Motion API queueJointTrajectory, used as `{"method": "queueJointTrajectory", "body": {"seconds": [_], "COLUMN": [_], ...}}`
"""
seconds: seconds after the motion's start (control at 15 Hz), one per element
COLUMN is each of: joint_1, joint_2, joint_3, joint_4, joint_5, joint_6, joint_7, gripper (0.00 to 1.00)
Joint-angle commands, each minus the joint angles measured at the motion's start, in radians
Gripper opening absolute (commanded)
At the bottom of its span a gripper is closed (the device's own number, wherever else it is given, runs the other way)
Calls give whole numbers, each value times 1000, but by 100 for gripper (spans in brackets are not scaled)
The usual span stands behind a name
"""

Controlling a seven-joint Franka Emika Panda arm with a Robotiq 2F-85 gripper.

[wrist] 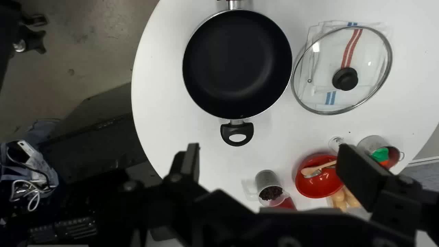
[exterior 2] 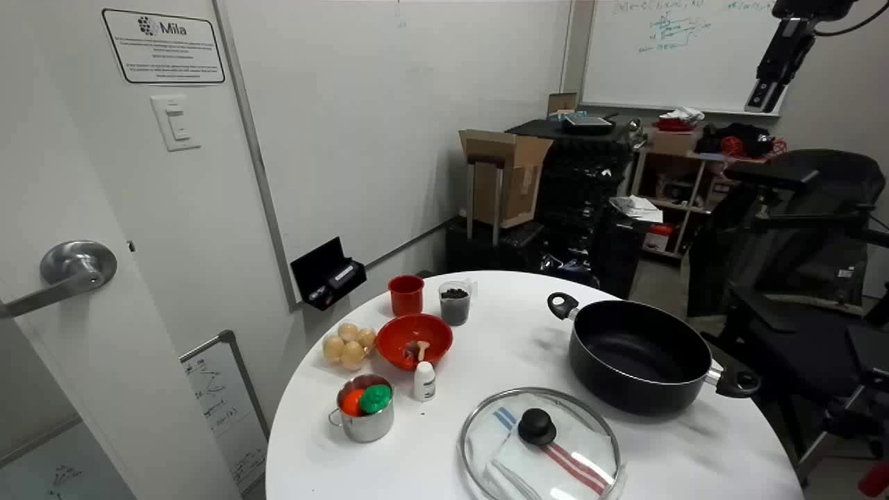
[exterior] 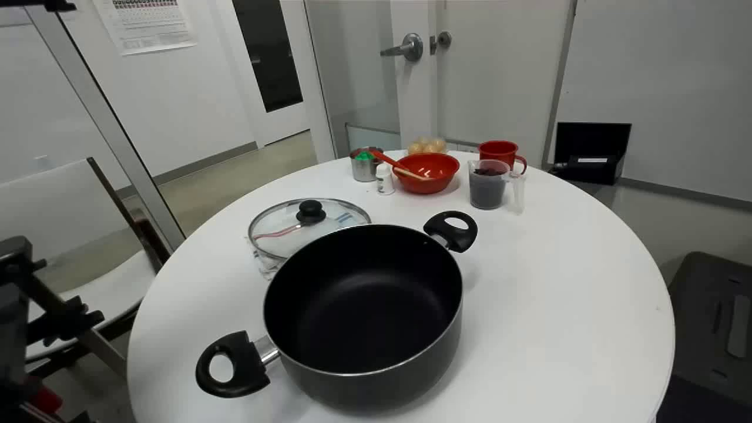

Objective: Cover the pot with the lid

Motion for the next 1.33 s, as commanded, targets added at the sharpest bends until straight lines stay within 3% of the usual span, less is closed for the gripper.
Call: {"method": "queueJointTrajectory", "body": {"seconds": [0.0,0.4,1.27], "joint_1": [-14,-14,68], "joint_2": [2,2,225], "joint_3": [13,13,195], "joint_4": [2,2,71], "joint_5": [6,6,-47], "joint_6": [-2,-2,62], "joint_7": [-5,-5,74], "gripper": [100,100,100]}}
